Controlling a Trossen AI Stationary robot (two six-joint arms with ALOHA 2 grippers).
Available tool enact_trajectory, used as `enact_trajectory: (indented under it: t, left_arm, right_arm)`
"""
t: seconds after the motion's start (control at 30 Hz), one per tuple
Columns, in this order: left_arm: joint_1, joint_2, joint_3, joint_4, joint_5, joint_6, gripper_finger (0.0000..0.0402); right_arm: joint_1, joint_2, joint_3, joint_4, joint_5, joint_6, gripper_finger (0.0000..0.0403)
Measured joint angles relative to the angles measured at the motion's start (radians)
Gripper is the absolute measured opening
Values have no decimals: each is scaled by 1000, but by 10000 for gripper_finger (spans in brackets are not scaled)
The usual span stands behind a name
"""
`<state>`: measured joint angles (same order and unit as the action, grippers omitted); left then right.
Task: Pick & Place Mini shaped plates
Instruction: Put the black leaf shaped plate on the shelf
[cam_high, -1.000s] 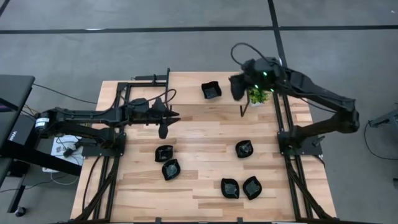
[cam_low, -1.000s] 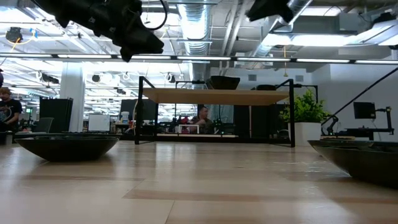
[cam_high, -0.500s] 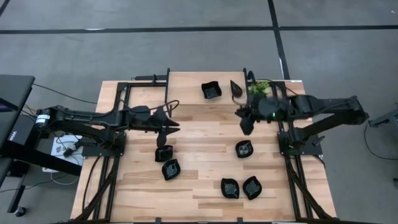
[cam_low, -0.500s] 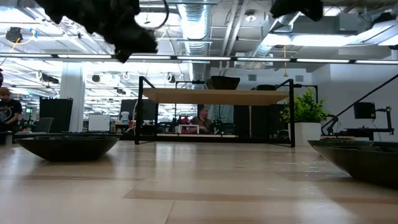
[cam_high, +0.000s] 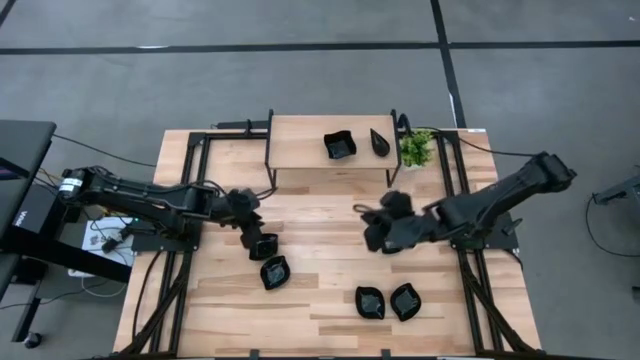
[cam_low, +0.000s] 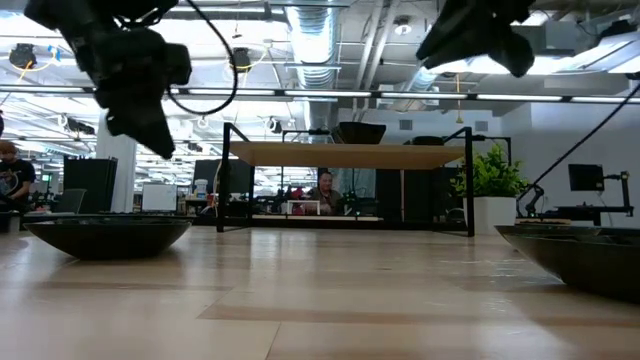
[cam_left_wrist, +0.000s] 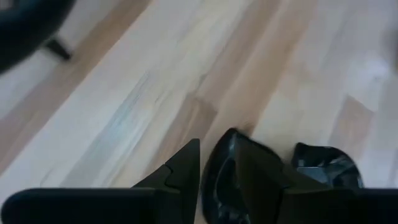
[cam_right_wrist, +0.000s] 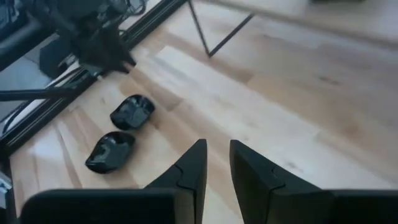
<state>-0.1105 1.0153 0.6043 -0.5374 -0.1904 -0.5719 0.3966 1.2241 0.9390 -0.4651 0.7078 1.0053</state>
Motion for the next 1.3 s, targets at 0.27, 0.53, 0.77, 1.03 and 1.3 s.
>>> enact_trajectory:
  t: [0.27,0.53,0.77,1.03,1.3]
  left_arm:
    - [0,3,0,-50,4,-121,101]
    - [0,78,-18,-38,43,-137,102]
    - [1,108,-101,28,67,-116,102]
    - [-18,104,-155,143,214,-245,102]
    - [-45,104,-159,154,201,-320,102]
  right_arm:
    - [37,145,-1,167,-4,7,65]
    - [51,85,-1,203,-13,-68,65]
    - [61,32,0,237,-29,-189,65]
    - [61,23,0,235,-31,-204,65]
    - [62,24,0,234,-31,-204,65]
